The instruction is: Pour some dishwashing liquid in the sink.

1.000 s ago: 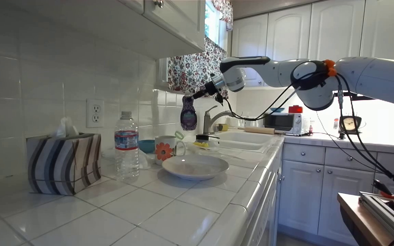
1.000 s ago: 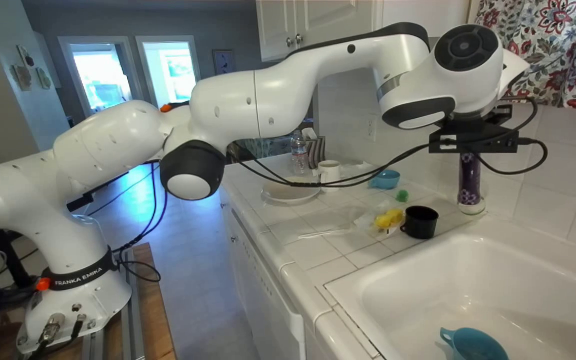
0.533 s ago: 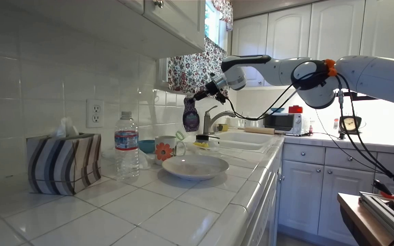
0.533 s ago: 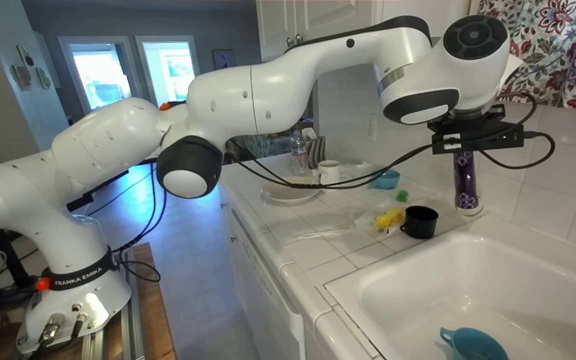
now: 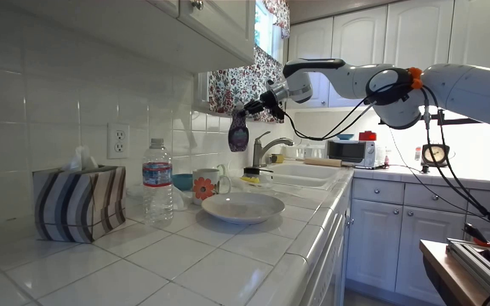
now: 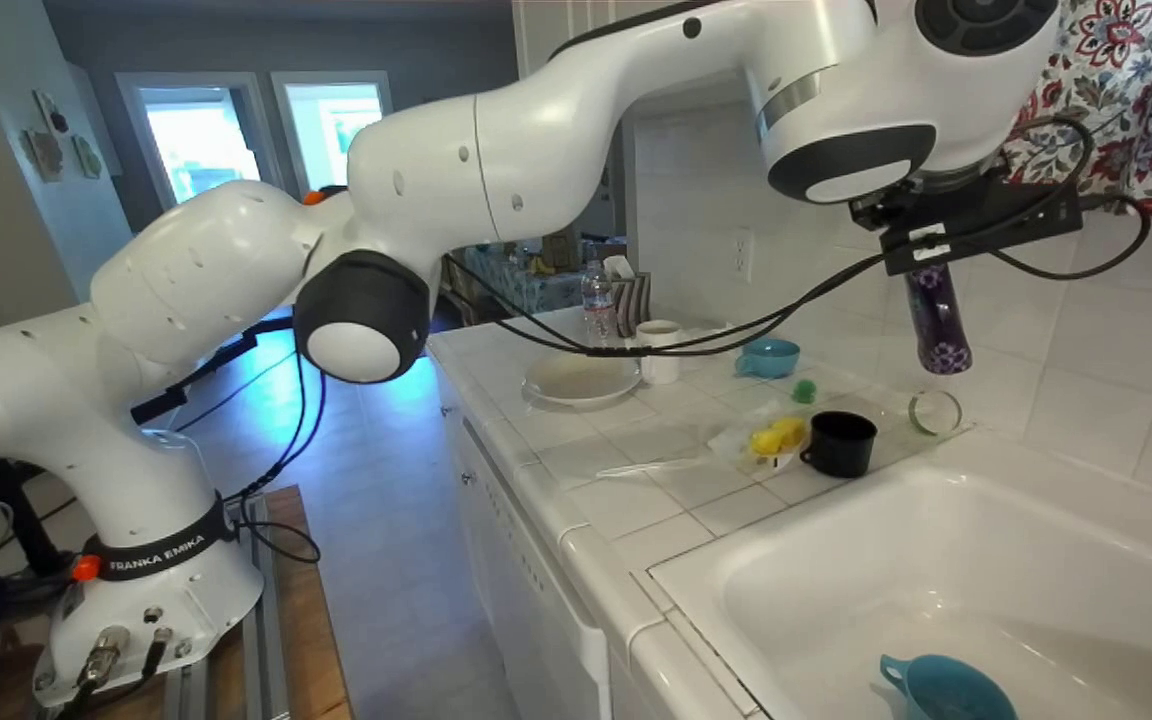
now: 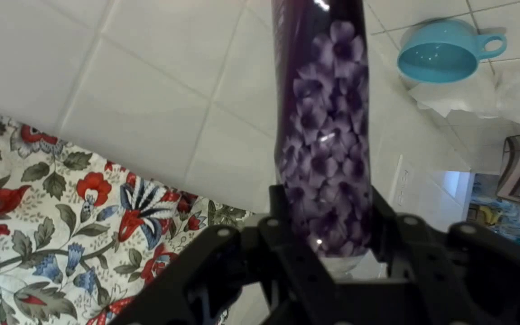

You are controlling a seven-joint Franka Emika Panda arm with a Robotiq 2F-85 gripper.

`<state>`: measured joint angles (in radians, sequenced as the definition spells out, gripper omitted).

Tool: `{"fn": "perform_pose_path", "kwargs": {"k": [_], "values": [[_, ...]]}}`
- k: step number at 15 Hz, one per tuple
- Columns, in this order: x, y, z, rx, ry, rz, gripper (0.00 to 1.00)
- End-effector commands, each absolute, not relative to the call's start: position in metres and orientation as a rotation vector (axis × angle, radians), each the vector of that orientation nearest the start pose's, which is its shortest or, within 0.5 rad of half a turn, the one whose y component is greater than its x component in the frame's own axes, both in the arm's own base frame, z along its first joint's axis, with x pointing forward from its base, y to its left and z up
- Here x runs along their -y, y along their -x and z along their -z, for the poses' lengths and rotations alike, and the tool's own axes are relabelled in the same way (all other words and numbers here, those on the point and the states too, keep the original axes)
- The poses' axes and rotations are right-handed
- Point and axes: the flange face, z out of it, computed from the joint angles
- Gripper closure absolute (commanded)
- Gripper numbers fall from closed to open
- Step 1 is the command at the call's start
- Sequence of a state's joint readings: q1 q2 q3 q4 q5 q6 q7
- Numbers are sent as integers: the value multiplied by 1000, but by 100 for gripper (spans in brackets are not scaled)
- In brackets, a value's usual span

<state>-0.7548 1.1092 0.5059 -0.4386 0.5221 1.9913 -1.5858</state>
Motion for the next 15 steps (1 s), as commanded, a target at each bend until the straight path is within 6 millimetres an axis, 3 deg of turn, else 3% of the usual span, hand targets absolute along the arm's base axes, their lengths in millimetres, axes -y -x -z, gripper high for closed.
{"fn": "perform_pose_path", "kwargs": {"k": [1,7,15], "values": [[437,-686,-503,1150,2308,1628,82],[431,-692,-490,1134,2195,1696,82],[403,-711,-440,1183,2045,1646,82]]}}
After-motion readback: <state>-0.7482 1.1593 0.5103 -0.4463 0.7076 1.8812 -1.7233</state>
